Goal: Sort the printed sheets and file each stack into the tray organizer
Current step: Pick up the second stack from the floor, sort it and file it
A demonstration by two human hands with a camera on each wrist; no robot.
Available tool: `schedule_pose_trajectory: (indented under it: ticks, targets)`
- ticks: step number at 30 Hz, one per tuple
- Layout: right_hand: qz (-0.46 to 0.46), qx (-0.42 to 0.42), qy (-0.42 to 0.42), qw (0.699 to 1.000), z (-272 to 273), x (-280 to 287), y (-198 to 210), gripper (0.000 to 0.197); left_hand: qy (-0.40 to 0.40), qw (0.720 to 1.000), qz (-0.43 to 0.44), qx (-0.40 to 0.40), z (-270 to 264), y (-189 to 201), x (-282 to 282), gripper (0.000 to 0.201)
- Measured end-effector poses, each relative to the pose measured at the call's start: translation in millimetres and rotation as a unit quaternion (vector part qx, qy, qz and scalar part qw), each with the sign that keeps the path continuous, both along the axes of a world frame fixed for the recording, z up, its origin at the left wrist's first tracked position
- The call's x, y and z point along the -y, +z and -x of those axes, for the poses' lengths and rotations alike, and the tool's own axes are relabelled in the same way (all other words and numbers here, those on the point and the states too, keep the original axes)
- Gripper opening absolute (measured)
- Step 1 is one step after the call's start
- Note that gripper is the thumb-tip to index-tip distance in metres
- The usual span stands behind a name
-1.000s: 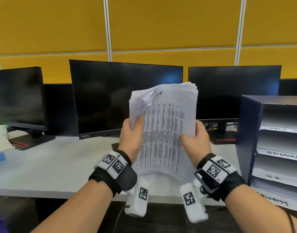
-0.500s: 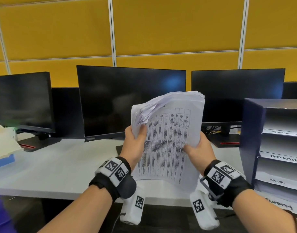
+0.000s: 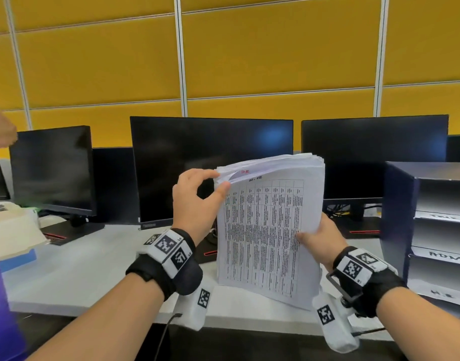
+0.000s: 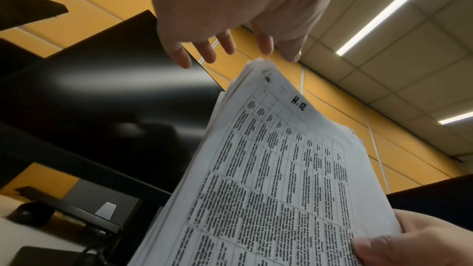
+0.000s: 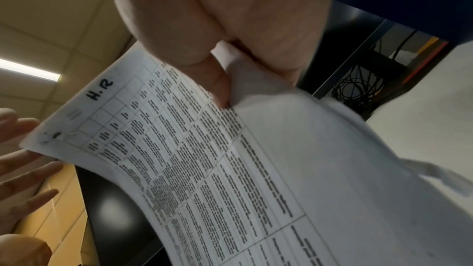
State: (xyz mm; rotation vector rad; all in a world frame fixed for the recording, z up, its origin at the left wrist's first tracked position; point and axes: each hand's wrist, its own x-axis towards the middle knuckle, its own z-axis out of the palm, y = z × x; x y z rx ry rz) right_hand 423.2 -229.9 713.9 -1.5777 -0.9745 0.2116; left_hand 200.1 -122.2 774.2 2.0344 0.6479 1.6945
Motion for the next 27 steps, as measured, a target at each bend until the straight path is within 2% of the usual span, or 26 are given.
schedule_pose_trajectory:
  ticks: [4,12,19,23,27]
  targets:
    - [0.002,0.000,0.000,1.000,0.2,0.5,-1.2,0.049,0.047,0.999,-0.008,-0.019,-3.5,1.1,-2.2,0.015]
    - [-0.001,-0.006,0.006,1.000,3.8,4.2,-0.9,0.049,0.089,0.992,-0.065,-0.061,-15.7,12.9,1.4,0.025]
    - [0.004,-0.015,0.015,1.000,5.9,7.8,0.9,0.049,0.160,0.977,-0.085,-0.113,-22.3,22.5,4.8,0.009]
    - [-0.002,-0.016,0.013,1.000,6.4,7.3,1.1,0.049,0.157,0.973,-0.102,-0.135,-18.5,22.9,4.9,0.009]
    - [0.003,-0.014,0.014,1.000,5.3,6.5,1.1,0.047,0.143,0.980,-0.083,-0.109,-13.5,22.6,2.6,0.010]
